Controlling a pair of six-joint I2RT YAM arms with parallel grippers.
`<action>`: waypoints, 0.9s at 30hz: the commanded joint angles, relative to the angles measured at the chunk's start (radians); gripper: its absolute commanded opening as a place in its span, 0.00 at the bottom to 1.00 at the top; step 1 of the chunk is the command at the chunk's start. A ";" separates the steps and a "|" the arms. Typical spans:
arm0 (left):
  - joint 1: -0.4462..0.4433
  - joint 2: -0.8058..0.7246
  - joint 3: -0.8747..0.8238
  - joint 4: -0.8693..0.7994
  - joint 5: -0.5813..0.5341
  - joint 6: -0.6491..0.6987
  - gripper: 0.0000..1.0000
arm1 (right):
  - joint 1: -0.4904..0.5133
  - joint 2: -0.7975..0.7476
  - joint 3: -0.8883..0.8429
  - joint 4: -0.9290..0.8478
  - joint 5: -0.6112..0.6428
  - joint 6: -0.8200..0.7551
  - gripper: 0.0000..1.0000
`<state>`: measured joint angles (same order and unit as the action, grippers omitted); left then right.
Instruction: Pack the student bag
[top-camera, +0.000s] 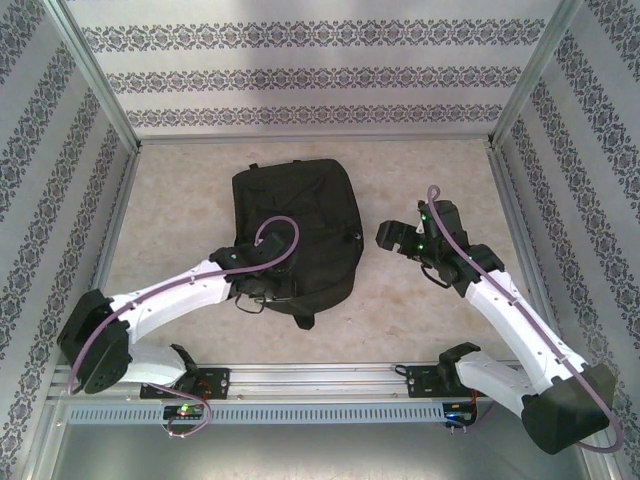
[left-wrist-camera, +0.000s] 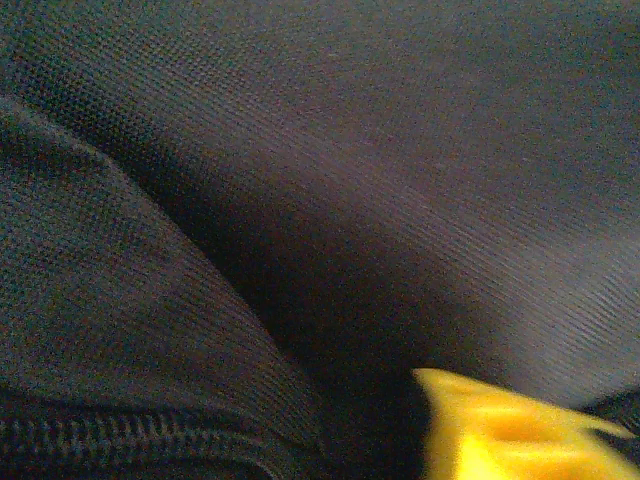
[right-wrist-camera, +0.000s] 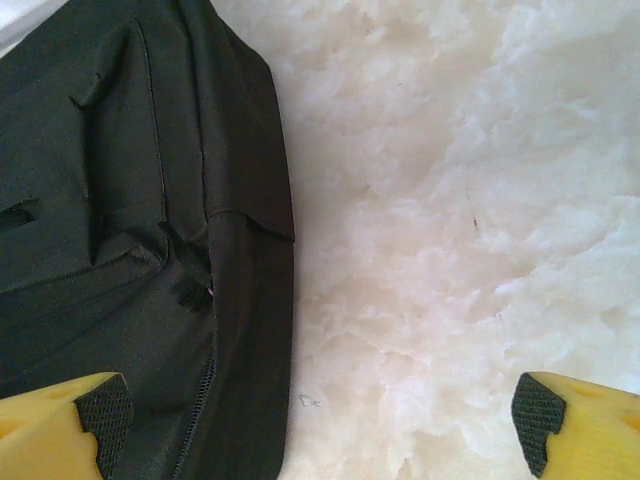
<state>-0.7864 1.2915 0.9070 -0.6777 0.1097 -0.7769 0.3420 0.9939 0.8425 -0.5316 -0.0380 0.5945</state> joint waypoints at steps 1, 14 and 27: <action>-0.005 -0.100 0.041 0.003 0.062 0.177 1.00 | -0.003 -0.049 0.010 0.006 0.018 -0.063 0.98; 0.159 -0.321 -0.063 0.440 -0.700 0.763 0.99 | 0.044 -0.230 -0.230 0.616 0.157 -0.565 0.98; 0.798 -0.183 -0.535 1.077 -0.259 0.681 0.99 | -0.264 0.153 -0.467 1.034 0.284 -0.518 0.98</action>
<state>-0.0105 1.0904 0.4244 0.1036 -0.1928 -0.1085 0.1421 1.0695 0.4232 0.3687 0.2443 0.0437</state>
